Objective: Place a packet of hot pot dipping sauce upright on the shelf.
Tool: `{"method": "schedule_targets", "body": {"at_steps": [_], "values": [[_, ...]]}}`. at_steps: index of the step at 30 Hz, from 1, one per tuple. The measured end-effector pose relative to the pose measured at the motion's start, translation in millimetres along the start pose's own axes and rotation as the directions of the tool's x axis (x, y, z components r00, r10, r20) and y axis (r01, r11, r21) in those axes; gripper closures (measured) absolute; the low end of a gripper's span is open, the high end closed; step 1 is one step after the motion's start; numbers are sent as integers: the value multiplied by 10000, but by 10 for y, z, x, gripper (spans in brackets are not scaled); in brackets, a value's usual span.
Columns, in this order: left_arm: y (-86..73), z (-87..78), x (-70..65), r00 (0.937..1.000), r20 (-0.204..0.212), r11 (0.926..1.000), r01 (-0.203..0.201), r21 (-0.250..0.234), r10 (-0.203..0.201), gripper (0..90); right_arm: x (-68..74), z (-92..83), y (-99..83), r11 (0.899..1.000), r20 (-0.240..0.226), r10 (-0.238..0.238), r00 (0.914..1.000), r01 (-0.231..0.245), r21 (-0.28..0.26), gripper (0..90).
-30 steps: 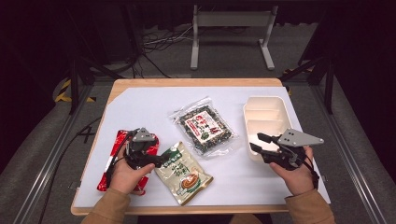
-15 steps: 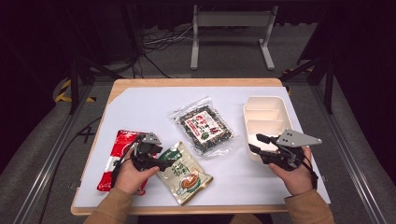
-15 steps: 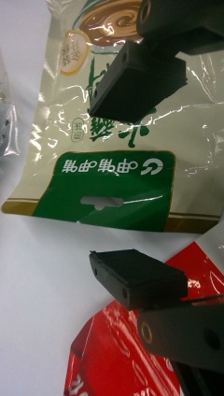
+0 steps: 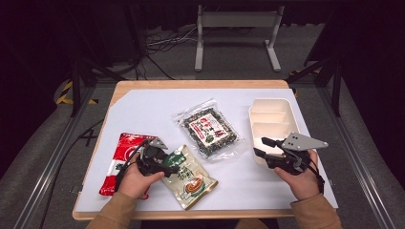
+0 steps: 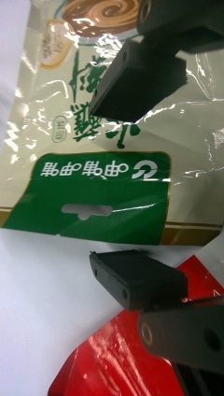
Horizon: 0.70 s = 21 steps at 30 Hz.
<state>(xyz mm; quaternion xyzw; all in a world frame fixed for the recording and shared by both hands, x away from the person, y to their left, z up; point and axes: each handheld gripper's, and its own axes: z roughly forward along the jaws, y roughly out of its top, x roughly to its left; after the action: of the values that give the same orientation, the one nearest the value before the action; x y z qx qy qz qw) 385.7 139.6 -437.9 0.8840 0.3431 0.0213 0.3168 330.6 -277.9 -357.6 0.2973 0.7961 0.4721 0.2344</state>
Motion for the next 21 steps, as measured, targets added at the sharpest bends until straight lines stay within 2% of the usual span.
{"method": "schedule_targets", "body": {"at_steps": [3, 6, 12, 15, 21], "values": [[-1, -12, -14, 10000, 10, 10000, -36, 39, 36, 347, 0, 9, -4, 10000, -15, 13, 10000, -13, 11, 524], [-1, -14, -43, 9994, -253, 9997, -245, 92, 247, 408, 2, 17, -7, 10000, -22, 17, 10000, -17, 42, 524], [15, -65, -75, 9997, -2, 9997, -256, -38, 256, 582, 1, 27, -13, 10000, -3, 19, 10000, -19, 75, 525], [25, -113, -90, 9990, 350, 9994, -252, -222, 260, 679, 0, 28, -14, 9999, 28, 2, 10000, -2, 103, 526], [53, -185, -160, 9978, 351, 9979, -556, -345, 568, 786, 3, 28, -12, 9999, 58, -25, 10000, 24, 140, 527]]}}
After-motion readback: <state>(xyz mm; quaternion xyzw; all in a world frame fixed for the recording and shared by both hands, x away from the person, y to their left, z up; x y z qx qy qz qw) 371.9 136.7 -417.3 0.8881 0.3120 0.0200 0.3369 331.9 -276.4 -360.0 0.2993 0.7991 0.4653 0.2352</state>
